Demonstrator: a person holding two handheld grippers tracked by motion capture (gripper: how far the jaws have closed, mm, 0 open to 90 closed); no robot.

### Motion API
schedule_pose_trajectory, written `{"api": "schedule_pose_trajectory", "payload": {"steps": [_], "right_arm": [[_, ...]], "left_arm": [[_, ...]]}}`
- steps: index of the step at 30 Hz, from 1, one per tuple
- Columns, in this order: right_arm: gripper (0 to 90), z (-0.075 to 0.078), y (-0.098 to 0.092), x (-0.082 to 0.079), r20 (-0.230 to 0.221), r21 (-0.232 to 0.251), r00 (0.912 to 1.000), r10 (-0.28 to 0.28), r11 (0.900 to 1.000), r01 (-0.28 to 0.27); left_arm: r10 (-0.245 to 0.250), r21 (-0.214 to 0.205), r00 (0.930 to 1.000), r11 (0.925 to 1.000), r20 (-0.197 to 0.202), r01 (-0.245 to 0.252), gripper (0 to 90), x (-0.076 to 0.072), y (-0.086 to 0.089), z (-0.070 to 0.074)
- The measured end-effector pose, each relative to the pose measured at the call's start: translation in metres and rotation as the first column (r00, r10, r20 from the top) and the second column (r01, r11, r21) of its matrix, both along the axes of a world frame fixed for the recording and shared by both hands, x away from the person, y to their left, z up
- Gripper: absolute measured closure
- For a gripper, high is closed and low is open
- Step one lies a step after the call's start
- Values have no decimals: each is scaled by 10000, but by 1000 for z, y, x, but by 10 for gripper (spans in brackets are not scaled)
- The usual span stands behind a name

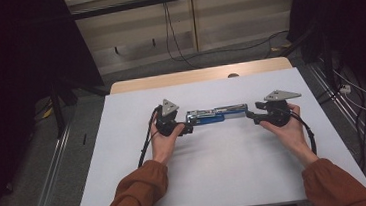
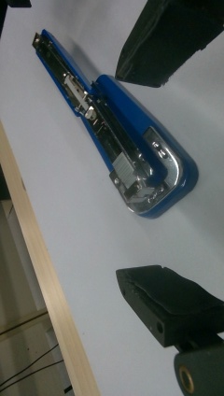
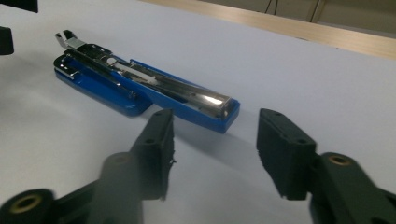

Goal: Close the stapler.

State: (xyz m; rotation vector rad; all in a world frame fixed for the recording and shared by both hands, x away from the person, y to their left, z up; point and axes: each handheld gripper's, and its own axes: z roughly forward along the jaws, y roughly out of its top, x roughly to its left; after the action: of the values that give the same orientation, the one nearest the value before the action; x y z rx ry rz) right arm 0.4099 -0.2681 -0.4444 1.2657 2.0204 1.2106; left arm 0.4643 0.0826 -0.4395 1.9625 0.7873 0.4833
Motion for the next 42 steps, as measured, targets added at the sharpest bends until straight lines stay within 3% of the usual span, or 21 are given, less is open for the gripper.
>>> {"api": "schedule_pose_trajectory", "payload": {"steps": [5,7,9,11,14,20,29,32,34,37,42], "right_arm": [[713,-1,0,0,-71,137,9999,142,9998,-141],[810,0,0,-1,113,34,9998,171,9998,-171],[891,0,0,-2,161,106,9996,213,9997,-215],[900,0,0,-2,150,41,9994,302,9995,-303],[900,-1,1,-2,11,-27,9994,360,9993,-360],[900,-4,2,-1,-41,-79,9993,367,9993,-367],[900,-7,3,1,-274,-302,9982,539,9980,-547],[900,-7,3,1,-360,-296,9979,534,9981,-544],[900,-8,3,2,-381,-324,9980,508,9981,-521],[900,-9,2,2,-480,-308,9972,580,9978,-595],[900,-9,3,3,-542,-410,9965,643,9969,-665]], "left_arm": [[-99,-57,9999,9999,48,100,57,0,0,1],[-182,-138,9998,9997,-3,182,57,1,1,0],[-129,24,9999,9999,-95,129,61,1,1,-1],[-170,29,9995,9999,-260,171,77,2,1,-3],[-29,0,9999,10000,-157,29,151,2,3,-1],[127,-221,9998,9997,155,-124,379,1,6,2],[-315,-624,9989,9976,-360,293,719,1,4,-1],[-551,-398,9977,9978,-396,535,821,-1,3,-3],[-553,-1,9979,9985,-338,553,895,-2,0,-5],[-637,89,9970,9979,-442,642,900,-2,-2,-8],[-701,195,9972,9973,-260,706,900,-2,-4,-9]]}}
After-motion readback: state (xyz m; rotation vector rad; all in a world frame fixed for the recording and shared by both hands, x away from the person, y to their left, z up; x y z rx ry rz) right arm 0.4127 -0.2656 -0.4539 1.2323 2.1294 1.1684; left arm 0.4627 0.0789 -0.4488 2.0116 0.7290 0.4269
